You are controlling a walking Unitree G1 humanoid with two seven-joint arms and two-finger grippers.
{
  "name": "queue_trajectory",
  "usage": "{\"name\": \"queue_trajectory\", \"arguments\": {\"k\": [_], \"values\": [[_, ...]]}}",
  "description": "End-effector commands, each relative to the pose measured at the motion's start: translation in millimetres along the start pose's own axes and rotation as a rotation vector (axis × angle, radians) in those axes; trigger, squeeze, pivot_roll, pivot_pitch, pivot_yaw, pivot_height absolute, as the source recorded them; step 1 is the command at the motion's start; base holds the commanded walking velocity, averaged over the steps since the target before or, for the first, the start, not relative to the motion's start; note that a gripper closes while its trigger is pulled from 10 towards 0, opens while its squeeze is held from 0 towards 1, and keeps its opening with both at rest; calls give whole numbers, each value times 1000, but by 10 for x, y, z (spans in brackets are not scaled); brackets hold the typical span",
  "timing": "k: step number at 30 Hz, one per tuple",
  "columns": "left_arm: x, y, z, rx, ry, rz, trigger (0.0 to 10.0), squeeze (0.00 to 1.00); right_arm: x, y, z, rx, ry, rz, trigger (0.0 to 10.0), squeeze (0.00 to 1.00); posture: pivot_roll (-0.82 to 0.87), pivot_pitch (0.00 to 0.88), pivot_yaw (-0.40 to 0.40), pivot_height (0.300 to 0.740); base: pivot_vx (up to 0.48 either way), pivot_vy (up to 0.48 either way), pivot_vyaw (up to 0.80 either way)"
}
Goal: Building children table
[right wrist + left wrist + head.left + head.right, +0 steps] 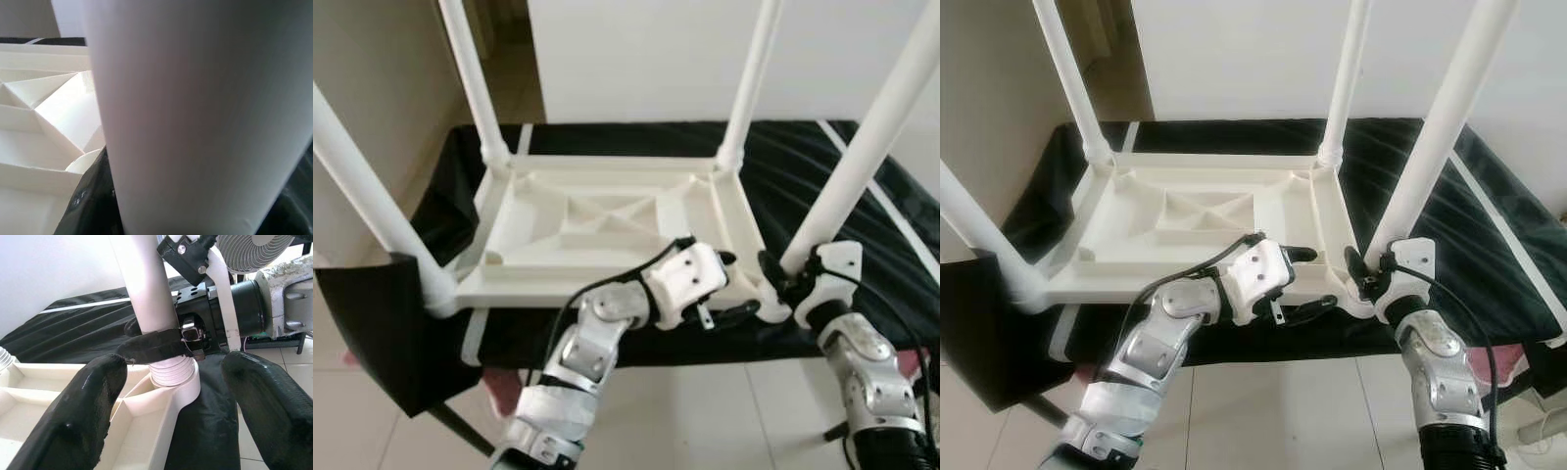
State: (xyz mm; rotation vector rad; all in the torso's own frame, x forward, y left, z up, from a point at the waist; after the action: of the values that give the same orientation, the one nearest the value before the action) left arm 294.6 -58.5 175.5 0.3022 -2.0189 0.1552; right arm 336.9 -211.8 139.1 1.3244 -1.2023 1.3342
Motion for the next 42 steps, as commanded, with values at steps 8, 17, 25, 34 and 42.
{"name": "queue_trajectory", "arguments": {"k": [8,17,25,34,42], "values": [[-20,-25,-122,121,19,-10,10000,0,-99,33,-29,-180,-93,-9,10000,0,-96,14,-3,740,0,0,0],[-11,-35,-97,117,23,-5,10000,0,-219,167,-16,-455,-141,-23,10000,0,-95,19,-8,740,0,0,0],[-8,-34,-88,119,25,-5,10000,0,-303,186,-152,-548,-221,-43,10000,0,-85,21,-10,740,0,0,0],[-17,-18,-99,121,21,-10,10000,0,-267,188,-176,-550,-215,-37,10000,0,-77,16,-14,740,0,0,0],[-14,-8,-86,119,20,-8,10000,0,-260,197,-222,-549,-206,-36,10000,0,-75,8,-13,740,0,0,0]]}}
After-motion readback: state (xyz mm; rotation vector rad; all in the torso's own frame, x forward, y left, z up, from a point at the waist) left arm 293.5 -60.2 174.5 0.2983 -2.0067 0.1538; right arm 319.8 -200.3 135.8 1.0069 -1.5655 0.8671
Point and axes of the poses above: a point about 5 cm out from each wrist's last joint towards the gripper, its own y axis pointing back from the gripper into the wrist, its own x axis along the axis of the wrist's last joint, z = x × y, the point moved 5 cm from there along -y, pointing out of the wrist towards the gripper, and after that the axes turned 4 degrees about -y, right-handed, at the moved point
